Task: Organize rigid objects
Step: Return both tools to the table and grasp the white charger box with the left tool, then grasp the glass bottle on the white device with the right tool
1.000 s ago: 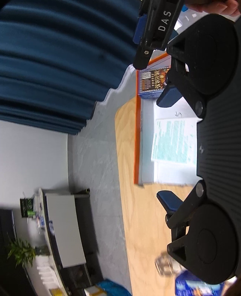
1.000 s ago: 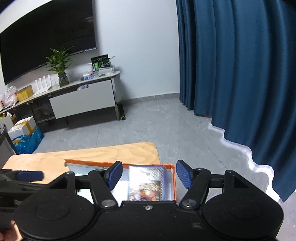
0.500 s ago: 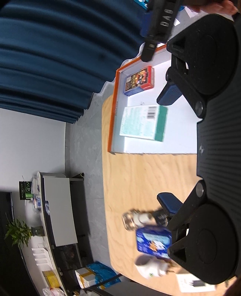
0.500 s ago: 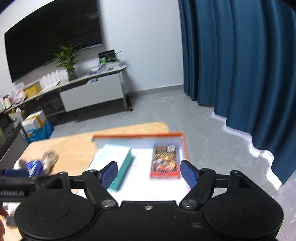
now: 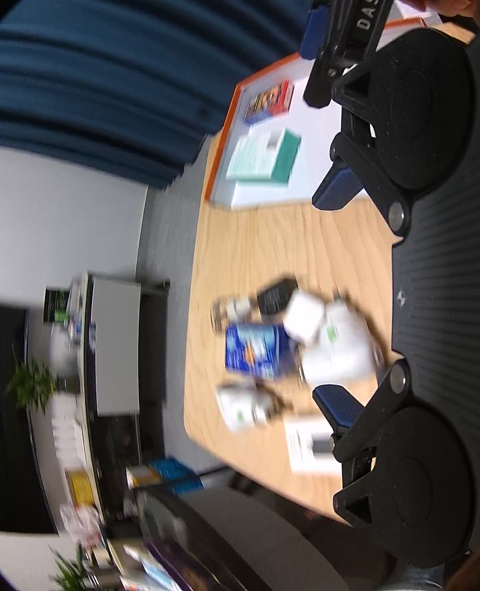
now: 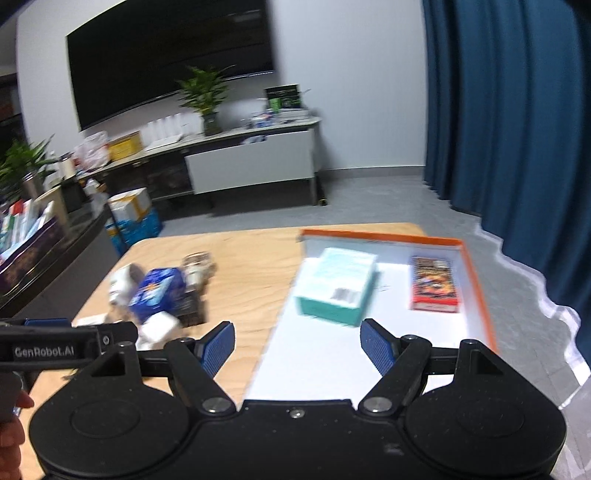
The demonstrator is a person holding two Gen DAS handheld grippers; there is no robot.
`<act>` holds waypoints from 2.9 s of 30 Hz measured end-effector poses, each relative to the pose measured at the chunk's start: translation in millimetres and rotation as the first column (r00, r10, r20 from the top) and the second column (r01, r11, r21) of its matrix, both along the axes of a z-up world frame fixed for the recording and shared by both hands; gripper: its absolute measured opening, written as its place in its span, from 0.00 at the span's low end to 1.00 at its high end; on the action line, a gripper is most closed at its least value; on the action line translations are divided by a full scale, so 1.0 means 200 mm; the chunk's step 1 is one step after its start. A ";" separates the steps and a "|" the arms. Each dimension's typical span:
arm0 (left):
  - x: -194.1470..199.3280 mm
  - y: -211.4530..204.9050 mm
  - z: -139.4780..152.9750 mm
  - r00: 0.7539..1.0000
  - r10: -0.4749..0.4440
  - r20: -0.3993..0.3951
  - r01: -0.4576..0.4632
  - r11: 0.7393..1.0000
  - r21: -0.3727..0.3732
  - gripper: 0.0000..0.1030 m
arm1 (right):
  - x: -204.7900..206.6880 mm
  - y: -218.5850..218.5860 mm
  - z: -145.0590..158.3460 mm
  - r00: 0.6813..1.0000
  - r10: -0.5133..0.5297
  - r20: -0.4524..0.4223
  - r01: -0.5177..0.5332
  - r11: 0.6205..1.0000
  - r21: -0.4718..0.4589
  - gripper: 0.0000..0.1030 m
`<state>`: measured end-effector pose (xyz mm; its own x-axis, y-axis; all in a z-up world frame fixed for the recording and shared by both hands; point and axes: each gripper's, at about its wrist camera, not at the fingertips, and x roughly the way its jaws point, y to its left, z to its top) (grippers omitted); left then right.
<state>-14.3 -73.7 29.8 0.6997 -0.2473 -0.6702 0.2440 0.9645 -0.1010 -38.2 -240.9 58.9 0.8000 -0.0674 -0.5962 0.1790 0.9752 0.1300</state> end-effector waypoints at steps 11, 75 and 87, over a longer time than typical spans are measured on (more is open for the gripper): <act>-0.07 0.31 -0.02 0.993 0.114 -0.006 -0.114 0.993 0.018 1.00 | -0.04 0.32 -0.05 0.993 0.112 -0.025 -0.111 0.994 0.011 0.86; 0.29 0.52 -0.26 0.987 0.158 -0.028 -0.158 0.987 0.016 0.57 | 0.29 0.71 -0.23 0.899 0.432 -0.074 -0.437 0.896 -0.080 0.86; 0.30 0.60 -0.23 0.984 0.180 0.002 -0.179 0.980 -0.085 0.58 | 0.75 0.92 -0.33 0.821 0.505 -0.266 -0.543 0.835 -0.093 0.52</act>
